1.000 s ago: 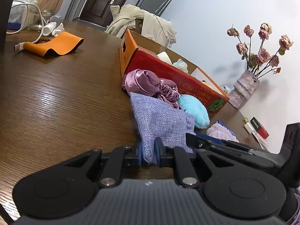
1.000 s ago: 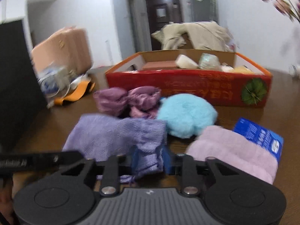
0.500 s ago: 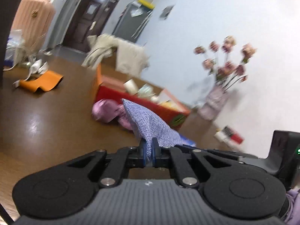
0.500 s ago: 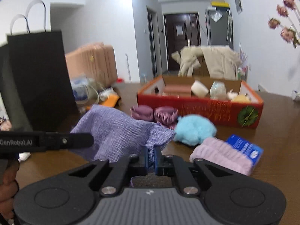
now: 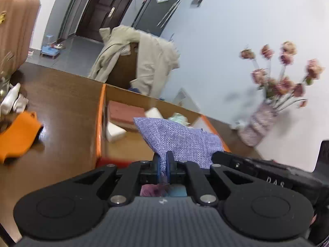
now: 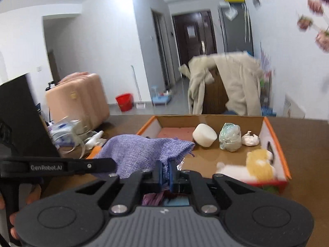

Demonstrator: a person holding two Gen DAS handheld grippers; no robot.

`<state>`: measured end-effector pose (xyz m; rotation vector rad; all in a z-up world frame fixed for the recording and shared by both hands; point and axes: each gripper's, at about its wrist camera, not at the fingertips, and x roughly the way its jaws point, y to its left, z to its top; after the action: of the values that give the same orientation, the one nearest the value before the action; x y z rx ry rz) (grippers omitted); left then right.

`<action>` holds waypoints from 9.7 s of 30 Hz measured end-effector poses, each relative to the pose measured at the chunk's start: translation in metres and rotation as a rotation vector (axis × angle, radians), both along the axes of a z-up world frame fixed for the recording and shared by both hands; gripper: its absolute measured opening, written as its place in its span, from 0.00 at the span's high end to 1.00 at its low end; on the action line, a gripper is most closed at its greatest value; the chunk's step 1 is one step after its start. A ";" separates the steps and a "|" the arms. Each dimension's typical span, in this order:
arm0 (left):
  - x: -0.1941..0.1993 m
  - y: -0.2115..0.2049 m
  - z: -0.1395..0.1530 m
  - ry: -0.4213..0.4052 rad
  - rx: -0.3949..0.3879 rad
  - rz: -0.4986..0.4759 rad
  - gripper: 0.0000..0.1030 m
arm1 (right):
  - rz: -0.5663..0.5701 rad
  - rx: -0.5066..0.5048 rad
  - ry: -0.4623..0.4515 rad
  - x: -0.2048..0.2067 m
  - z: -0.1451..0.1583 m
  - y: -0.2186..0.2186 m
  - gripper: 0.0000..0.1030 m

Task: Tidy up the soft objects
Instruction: 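Carry the purple pouch into the box and open both grippers, then grasp the pink satin scrunchies with both grippers, then carry the pink scrunchies into the box and open both grippers, then grasp the lilac towel with both grippers, then carry the lilac towel into the box and open both grippers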

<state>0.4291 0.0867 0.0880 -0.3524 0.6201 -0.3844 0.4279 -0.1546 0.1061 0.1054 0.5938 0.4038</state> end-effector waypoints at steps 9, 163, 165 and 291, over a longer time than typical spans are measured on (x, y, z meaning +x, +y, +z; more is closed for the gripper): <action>0.059 -0.005 -0.030 0.079 0.131 0.024 0.91 | 0.013 -0.046 0.166 0.086 -0.039 0.016 0.93; -0.011 -0.091 0.033 -0.160 0.029 -0.060 0.87 | -0.009 0.002 -0.140 -0.011 0.011 -0.071 0.95; 0.033 -0.097 0.021 -0.106 0.012 -0.040 0.87 | -0.016 -0.018 -0.085 0.041 0.000 -0.075 0.95; 0.038 -0.052 0.031 -0.050 -0.009 0.092 0.79 | 0.099 0.050 -0.003 0.053 0.010 -0.011 0.83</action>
<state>0.4673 0.0350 0.1185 -0.3777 0.5515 -0.3067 0.4808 -0.1655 0.1158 0.1237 0.5881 0.5154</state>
